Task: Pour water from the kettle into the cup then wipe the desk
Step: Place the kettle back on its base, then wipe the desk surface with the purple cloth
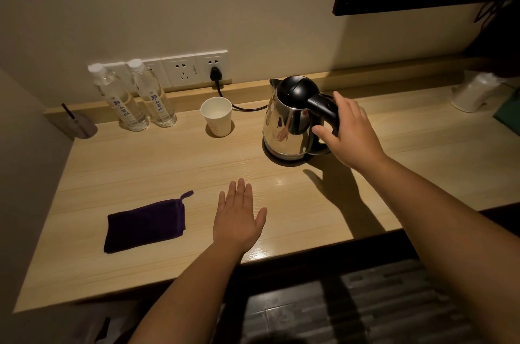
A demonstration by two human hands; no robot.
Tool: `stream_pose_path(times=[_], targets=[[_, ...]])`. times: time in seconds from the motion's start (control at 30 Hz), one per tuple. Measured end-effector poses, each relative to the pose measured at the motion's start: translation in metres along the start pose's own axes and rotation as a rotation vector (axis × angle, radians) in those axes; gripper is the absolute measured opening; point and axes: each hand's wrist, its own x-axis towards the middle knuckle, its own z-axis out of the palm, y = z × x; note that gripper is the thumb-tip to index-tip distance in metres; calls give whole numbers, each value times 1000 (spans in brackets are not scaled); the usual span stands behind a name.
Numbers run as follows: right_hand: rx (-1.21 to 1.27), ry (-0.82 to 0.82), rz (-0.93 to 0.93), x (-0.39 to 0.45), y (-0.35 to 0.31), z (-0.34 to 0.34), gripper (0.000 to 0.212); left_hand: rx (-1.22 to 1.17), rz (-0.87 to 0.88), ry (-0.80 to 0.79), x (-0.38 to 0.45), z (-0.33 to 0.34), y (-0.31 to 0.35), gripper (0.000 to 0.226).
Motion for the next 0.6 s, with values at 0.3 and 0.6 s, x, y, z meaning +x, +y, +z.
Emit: stream_pose_path(times=[0.3,0.6], targets=[[-390,-139,-276,-85,-6,28,73,-17,-4,-25,-12,-30,-5,78],[-359,-429,-354,-123,-43,77,75,10,-281,56,-95,-38,-29,78]])
